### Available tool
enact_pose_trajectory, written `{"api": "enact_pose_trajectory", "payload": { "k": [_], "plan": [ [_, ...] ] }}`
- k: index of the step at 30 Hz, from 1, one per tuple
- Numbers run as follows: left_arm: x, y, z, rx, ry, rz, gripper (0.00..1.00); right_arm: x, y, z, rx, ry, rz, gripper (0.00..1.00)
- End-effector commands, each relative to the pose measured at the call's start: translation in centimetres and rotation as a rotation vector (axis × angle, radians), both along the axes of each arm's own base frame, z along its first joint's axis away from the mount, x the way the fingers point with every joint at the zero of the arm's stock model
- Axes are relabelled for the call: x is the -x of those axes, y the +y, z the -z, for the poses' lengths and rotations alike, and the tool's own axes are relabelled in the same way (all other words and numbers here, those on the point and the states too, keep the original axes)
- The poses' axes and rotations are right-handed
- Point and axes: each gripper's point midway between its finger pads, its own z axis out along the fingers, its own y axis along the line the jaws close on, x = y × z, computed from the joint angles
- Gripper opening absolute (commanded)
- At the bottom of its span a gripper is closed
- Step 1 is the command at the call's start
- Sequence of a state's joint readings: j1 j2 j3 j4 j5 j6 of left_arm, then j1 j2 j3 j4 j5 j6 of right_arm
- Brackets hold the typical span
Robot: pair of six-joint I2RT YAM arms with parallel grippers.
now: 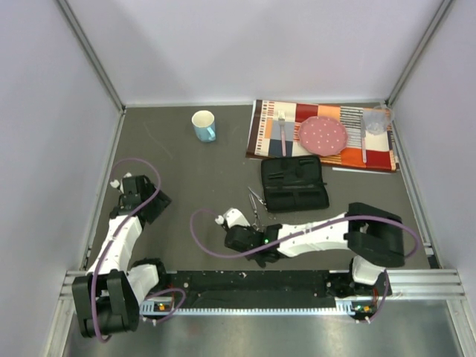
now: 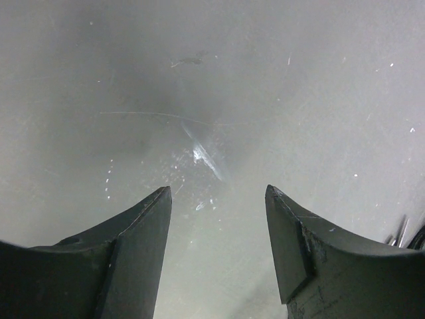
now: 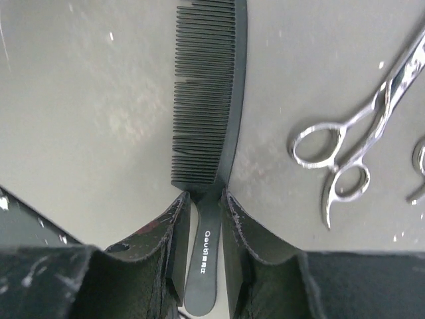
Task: Sort the hair-cutting tools
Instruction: Move the comb to the center of the board.
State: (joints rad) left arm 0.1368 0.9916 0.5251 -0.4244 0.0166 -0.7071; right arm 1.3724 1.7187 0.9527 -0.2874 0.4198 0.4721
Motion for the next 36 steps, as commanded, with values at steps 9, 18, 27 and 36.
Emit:
{"api": "enact_pose_trajectory", "payload": {
  "k": [9,18,27,36],
  "plan": [
    [-0.5,-0.5,0.2,0.019,-0.008,0.042,0.64,2.1,-2.0,-3.2,-0.003,0.112,0.043,0.25],
    [-0.5,-0.6,0.1,0.021,-0.012,0.056,0.64,0.3,-2.2,-5.0,0.043,0.047,0.083,0.49],
    [-0.5,-1.1,0.4,0.039,-0.017,0.077,0.64,2.6,-5.4,-1.3,0.147,0.207,0.067,0.53],
    [-0.3,-1.3,0.5,0.044,-0.016,0.084,0.65,3.6,-6.2,1.2,0.181,0.320,0.020,0.45]
  ]
}}
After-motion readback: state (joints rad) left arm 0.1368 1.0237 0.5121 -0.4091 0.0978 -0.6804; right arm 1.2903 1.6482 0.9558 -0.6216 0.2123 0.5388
